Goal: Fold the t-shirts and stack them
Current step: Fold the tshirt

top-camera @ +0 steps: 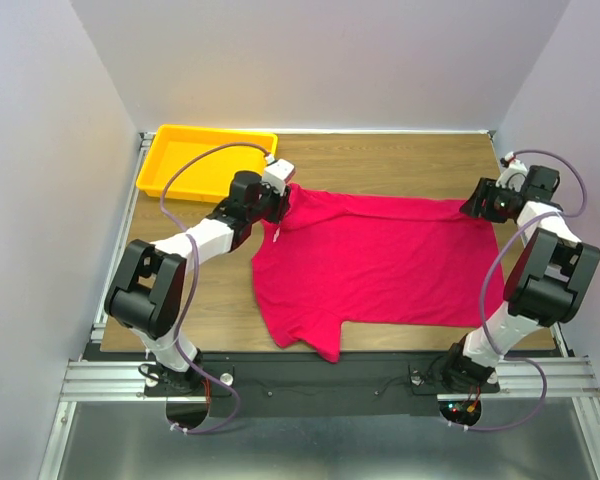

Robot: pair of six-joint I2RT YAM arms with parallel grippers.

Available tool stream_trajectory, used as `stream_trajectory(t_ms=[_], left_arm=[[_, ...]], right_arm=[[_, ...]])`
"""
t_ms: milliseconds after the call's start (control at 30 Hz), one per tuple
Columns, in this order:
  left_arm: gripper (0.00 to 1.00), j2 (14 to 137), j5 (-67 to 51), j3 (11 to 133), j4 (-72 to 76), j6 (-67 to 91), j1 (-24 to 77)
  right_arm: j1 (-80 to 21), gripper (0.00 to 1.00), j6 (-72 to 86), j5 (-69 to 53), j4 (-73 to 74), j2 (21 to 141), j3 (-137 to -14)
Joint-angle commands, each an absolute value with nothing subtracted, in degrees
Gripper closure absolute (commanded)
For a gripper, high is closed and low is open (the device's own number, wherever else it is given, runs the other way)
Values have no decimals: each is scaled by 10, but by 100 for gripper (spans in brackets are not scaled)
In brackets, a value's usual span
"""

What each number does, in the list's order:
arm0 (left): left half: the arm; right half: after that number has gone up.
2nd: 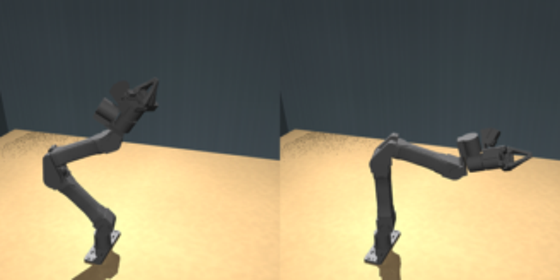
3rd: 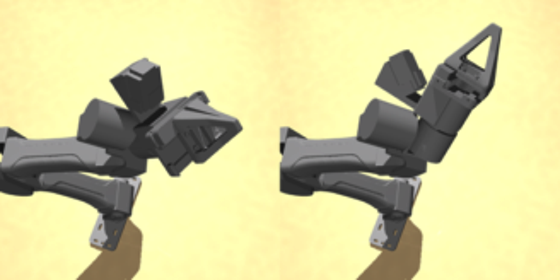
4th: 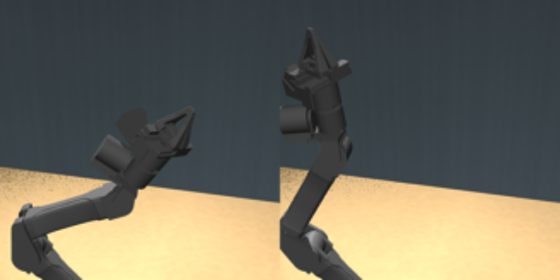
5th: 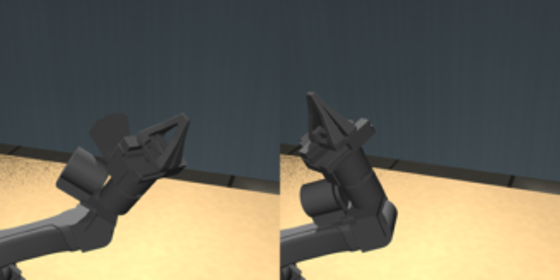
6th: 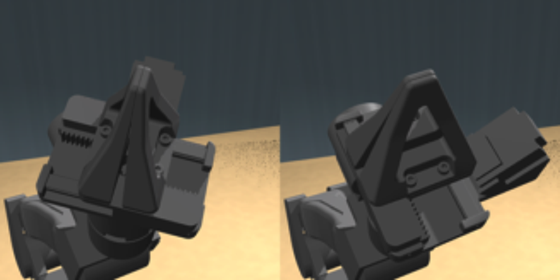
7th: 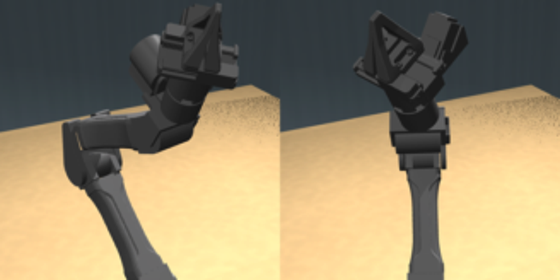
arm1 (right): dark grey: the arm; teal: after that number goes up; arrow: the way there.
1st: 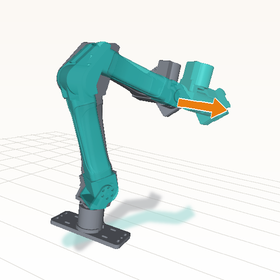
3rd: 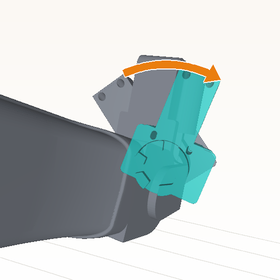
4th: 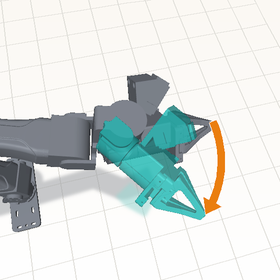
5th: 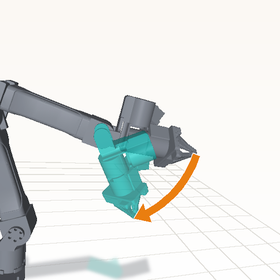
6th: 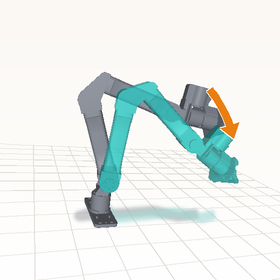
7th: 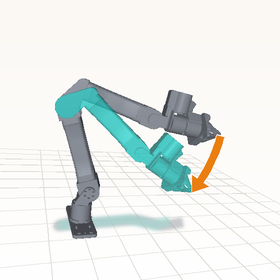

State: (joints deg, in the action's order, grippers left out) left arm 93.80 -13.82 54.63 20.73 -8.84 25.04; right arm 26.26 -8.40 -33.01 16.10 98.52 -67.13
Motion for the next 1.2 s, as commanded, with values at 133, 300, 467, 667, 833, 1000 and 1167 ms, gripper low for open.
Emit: stream_trajectory(t_ms=[133, 300, 467, 667, 833, 1000, 1167], left_arm=[[40, 814, -128, 520, 248, -76, 251], [20, 742, -69, 473, 287, -45, 249], [18, 766, -81, 489, 251, 47, 240], [24, 786, -35, 433, 236, 168, 240], [25, 769, 30, 372, 207, 271, 239], [27, 780, 50, 352, 178, 311, 240], [33, 804, 39, 357, 156, 330, 240]], right_arm=[[258, 39, -112, -397, 150, 925, -643], [256, 39, -97, -426, 154, 916, -627], [243, 39, -91, -439, 153, 909, -604], [239, 39, -118, -423, 166, 903, -588], [239, 39, -154, -341, 199, 893, -595], [239, 39, -164, -286, 213, 889, -592], [239, 39, -163, -265, 219, 890, -584]])
